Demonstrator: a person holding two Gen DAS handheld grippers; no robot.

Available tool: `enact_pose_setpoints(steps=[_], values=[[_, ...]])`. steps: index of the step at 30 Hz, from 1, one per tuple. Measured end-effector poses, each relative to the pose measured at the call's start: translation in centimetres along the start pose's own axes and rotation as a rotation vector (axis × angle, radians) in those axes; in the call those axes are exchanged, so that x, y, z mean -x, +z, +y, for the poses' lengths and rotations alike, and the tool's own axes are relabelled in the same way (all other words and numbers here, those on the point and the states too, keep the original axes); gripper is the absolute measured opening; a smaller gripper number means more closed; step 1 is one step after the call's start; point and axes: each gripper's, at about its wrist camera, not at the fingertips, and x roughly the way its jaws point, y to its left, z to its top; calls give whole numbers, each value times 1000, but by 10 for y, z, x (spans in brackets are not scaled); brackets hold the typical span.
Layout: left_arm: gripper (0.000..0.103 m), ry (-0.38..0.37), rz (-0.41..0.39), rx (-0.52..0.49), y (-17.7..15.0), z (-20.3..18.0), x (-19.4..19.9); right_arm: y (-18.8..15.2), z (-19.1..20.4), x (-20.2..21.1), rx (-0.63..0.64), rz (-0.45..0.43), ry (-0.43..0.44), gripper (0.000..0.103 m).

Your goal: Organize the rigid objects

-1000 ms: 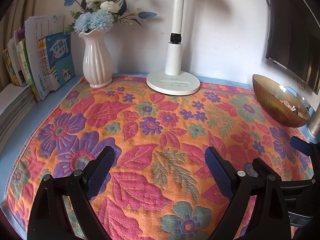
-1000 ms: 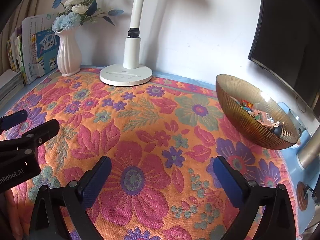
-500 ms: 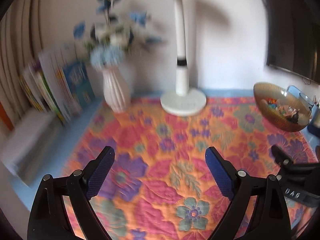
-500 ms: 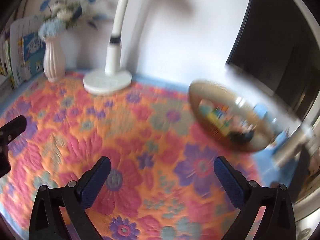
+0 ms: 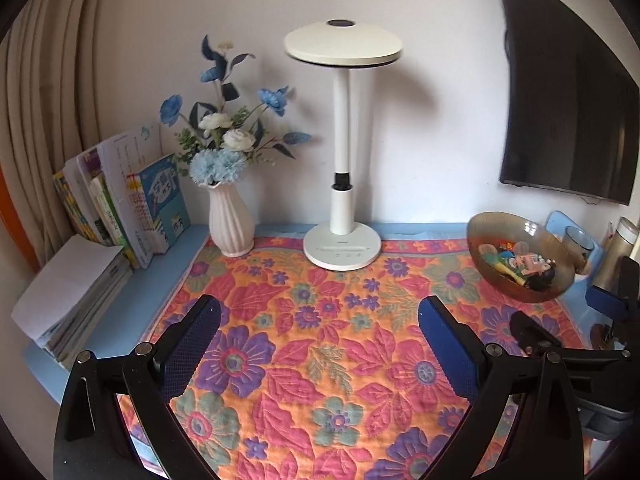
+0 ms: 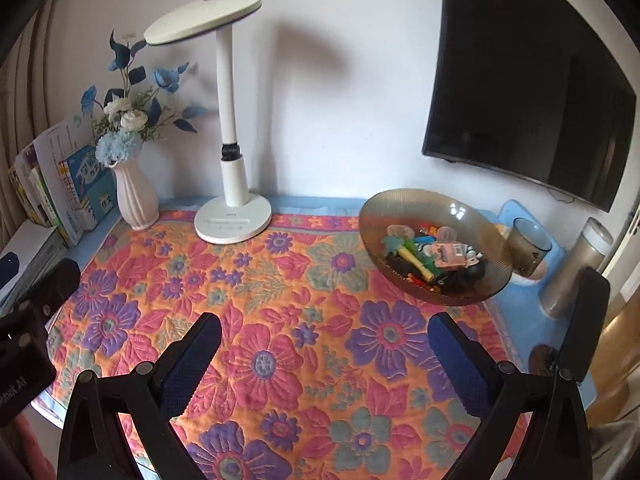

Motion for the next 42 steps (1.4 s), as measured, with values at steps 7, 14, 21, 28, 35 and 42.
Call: enact_pose_setpoints(steps=[7,14,21,28,35,42], values=[[99,-5,-6,37,1,5,8,1,-2,12,2,-22,17,103],[99,28,-37,20,6,5,19,2,-6,24,-33,-41,37,103],[99,43,-25,0,3,0,18,1,-12,19,-67,-14,62,103],[99,49,-14,2,2,2,10,1,-11,12,-71,1,66,103],[99,47,7,15,-1,5,2,0,-7,3,-59,15,58,103],[99,46,23,23,-2,5,-2,-1,-6,-1,-55,24,62,103]])
